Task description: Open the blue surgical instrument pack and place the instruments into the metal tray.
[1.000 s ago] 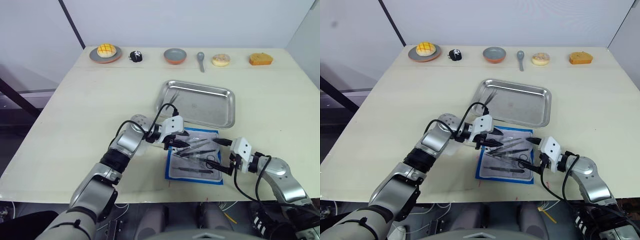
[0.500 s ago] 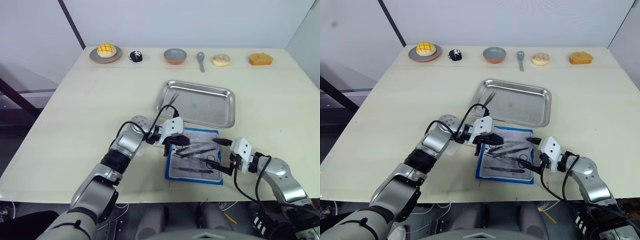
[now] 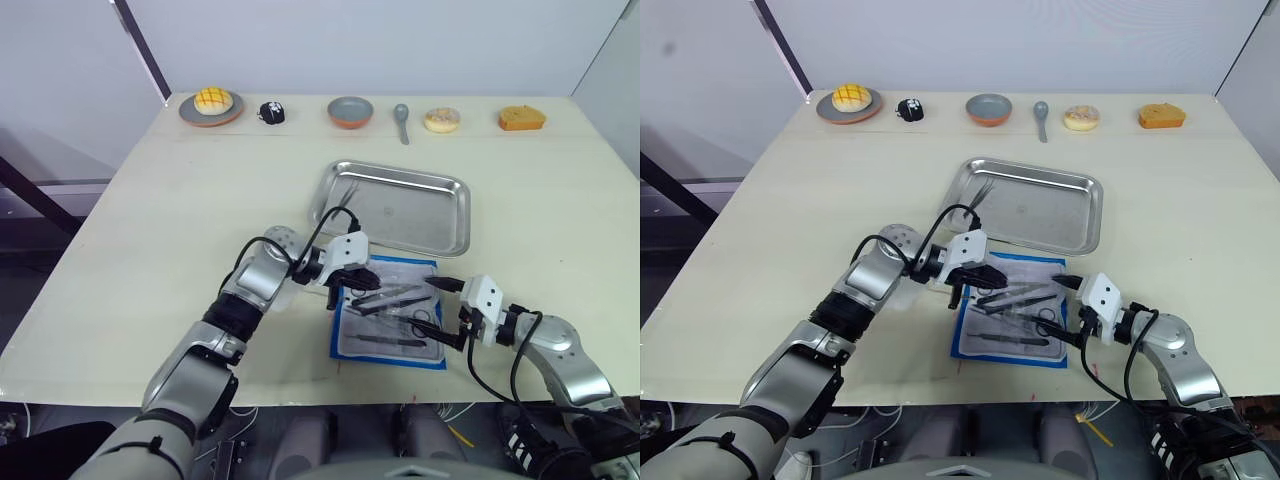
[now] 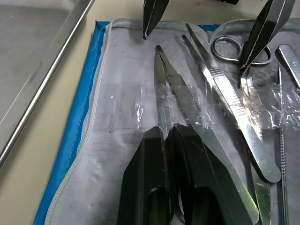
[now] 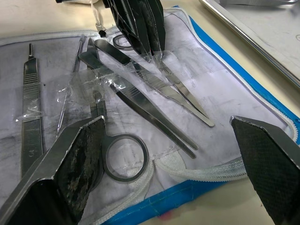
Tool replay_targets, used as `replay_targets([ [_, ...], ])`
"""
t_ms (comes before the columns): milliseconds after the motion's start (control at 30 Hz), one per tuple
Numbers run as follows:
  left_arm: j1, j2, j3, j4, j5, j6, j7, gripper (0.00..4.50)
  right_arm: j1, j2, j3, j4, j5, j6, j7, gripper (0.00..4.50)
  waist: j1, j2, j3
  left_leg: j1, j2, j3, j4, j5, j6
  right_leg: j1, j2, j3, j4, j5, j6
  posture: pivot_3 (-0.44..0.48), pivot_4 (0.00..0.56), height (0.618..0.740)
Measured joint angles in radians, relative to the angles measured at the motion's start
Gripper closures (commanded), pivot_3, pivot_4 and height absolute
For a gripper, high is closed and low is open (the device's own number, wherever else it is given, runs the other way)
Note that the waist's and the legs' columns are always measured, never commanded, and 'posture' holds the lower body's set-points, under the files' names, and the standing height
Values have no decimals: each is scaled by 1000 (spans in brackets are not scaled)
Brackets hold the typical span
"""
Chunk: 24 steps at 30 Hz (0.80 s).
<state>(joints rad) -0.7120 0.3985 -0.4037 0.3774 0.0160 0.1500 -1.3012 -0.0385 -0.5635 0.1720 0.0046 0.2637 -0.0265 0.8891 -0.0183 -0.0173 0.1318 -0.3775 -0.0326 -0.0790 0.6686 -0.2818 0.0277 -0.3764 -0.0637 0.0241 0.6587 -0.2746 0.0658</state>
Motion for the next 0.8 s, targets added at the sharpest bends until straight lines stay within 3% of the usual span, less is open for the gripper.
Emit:
replay_targets([
  [400,-24,9,-29,-82,42,109,10,4430,-3,6,0,4,0,-1,-1,0,-1,0,0,0,0,0,0,0,0,0,0,0,0,0,0,0,150,740],
  [800,-87,54,-74,-173,41,340,-47,4430,-10,19,2,9,-8,-3,-2,0,-2,0,0,0,0,0,0,0,0,0,1,0,0,0,0,0,150,740],
])
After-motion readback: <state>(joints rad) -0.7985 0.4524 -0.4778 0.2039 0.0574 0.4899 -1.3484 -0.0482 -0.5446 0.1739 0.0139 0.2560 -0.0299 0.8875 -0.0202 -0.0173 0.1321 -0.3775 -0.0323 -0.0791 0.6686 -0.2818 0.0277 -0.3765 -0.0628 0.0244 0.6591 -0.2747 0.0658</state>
